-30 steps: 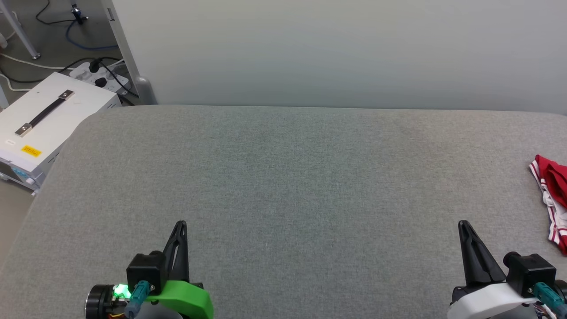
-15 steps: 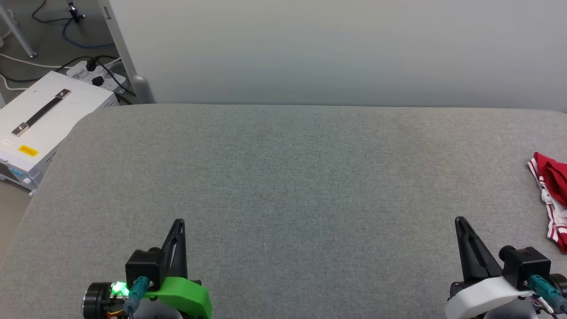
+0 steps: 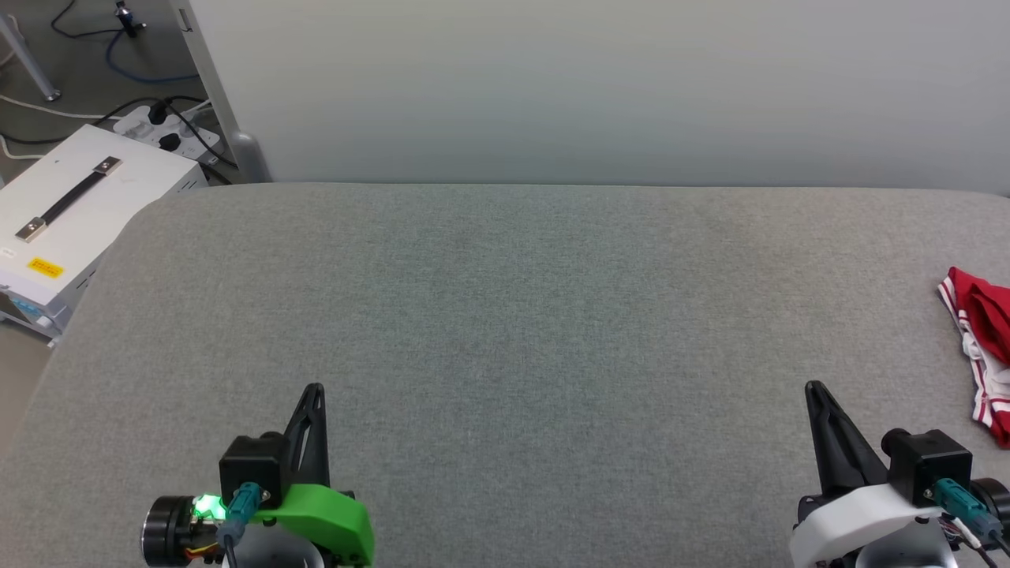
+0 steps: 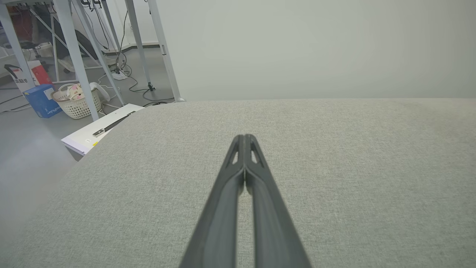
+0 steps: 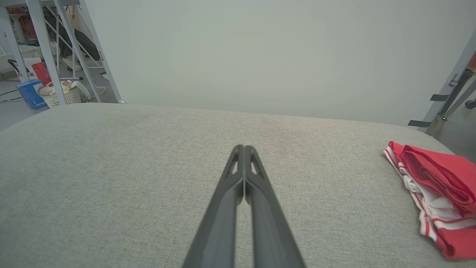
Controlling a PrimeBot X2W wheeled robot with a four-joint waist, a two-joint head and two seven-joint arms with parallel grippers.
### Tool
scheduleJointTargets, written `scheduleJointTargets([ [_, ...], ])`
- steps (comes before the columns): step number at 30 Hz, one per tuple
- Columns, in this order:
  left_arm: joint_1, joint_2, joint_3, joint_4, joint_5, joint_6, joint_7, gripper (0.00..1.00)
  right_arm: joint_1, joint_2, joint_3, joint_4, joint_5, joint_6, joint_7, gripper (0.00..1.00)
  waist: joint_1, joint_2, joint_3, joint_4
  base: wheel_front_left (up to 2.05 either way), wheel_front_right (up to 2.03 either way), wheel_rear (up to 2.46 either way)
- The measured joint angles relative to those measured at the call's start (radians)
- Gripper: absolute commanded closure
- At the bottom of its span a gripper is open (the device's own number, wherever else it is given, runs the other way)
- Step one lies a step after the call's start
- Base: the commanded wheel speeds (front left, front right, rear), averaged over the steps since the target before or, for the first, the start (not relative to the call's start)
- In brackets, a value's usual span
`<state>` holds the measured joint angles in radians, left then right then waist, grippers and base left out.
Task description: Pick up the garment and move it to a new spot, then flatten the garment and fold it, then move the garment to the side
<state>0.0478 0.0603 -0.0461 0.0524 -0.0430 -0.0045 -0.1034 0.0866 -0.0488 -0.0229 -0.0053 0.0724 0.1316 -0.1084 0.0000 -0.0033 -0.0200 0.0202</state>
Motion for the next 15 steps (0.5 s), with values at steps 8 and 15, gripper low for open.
scheduleJointTargets([
  [8,-0.008,-0.001,0.009,-0.006,0.007,0.000,0.016,1.00,-0.010,0.000,0.003,0.000,-0.008,0.000,0.018,1.00,0.0000,0.0000,0.003,-0.003,0.00,0.00,0.00],
  [15,-0.009,-0.002,0.016,-0.014,0.010,0.000,0.034,1.00,-0.026,0.000,0.006,0.001,-0.025,0.000,0.035,1.00,0.0001,0.0000,0.007,-0.007,0.00,0.00,0.00],
])
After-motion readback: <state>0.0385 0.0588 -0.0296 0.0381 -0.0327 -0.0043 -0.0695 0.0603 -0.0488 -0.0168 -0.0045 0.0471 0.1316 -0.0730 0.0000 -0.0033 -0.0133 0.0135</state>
